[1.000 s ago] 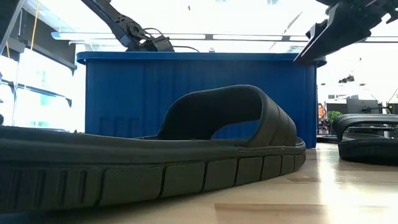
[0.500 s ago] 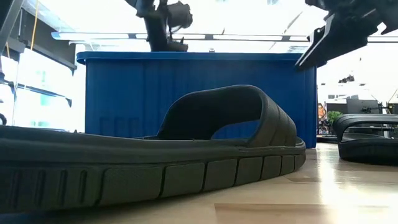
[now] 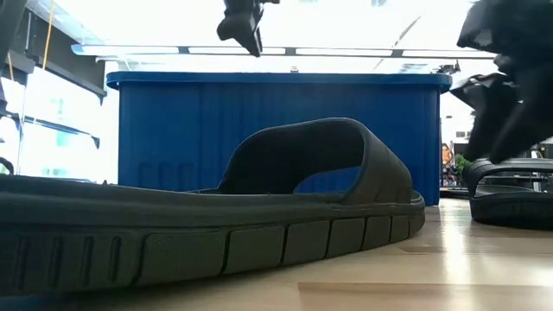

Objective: Pick and place slides into bin
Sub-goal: Put the black slide into the blue bin

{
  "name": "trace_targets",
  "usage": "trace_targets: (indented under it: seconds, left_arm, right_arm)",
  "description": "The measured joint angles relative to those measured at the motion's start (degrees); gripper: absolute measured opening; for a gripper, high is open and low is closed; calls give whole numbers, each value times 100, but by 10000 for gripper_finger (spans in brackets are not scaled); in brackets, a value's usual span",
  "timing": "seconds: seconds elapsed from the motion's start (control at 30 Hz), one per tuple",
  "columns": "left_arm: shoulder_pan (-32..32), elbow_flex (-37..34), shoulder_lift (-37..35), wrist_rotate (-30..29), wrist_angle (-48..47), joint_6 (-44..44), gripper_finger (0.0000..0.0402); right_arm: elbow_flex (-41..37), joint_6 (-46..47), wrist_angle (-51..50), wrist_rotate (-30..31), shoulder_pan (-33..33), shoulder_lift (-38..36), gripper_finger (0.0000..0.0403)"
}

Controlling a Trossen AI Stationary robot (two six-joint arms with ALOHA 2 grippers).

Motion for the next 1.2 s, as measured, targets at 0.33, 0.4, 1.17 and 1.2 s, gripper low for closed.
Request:
trace_targets:
  seconds: [0.33, 0.4, 1.17, 1.2]
  left_arm:
    - [-150, 20, 2, -70, -287, -44, 118]
    - [-150, 20, 2, -111, -316, -171, 116]
    - [-153, 16, 2, -109, -315, -197, 111]
    - [-153, 16, 2, -107, -315, -206, 111]
  right_arm:
    - [985, 818, -2380, 123, 336, 300, 139]
    - [1086, 920, -2551, 264, 365, 368, 139]
    - [1817, 1456, -4401, 632, 442, 1935, 100]
    - [1848, 1457, -4397, 627, 442, 1937, 98]
